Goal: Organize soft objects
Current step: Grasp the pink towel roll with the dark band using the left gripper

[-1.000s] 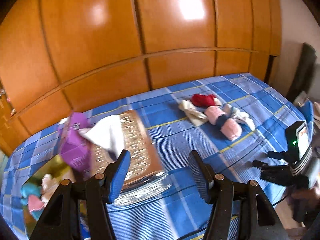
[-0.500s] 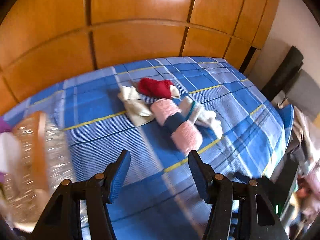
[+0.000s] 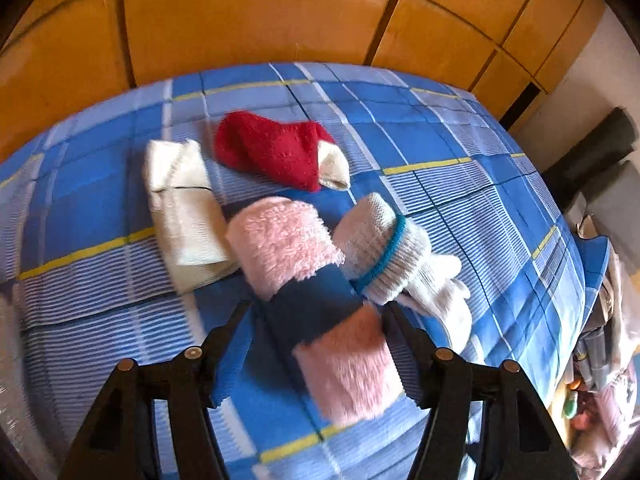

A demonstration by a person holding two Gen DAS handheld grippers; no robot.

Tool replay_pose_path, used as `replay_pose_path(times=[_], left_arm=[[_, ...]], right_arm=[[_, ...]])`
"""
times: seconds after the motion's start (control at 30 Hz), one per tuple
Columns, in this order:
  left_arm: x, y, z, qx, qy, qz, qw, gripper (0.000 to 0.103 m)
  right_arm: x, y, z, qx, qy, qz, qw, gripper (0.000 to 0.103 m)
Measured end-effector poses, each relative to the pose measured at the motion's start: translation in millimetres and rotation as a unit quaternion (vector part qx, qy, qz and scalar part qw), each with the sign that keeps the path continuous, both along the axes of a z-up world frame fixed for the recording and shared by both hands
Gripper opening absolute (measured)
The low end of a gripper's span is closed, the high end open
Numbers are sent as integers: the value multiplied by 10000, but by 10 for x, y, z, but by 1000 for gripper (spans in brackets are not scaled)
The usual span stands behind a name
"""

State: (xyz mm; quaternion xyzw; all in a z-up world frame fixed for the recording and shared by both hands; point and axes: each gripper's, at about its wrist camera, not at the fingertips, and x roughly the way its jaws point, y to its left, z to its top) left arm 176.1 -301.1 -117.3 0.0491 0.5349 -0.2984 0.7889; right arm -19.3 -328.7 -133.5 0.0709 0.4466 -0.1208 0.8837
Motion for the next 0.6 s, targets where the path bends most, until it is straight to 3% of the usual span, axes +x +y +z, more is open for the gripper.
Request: replay_pose_path(times=[0.07,0.1,0.2,0.43,0.6], left_arm=[[25,-11,-101,-28,138,-14,9999,52],[-3,11,-91,-122,21,-25,9999,45],[-104,116,-68,-241,-50,-157,9996,39],[-318,611,90,-57,-101,-275,9996,38],[-36,866,426,13,-230,122,9997,38]], right_arm=[[2,-2,-3,10,-9,-1,10000,80],[3,-1,-4,9,-11,1,10000,80],[2,1,-6,10,-33,12,10000,81],[-29,54,-5,-38,-86,9,10000,82],[-32,83,7,-52,-53,-7,10000,81]])
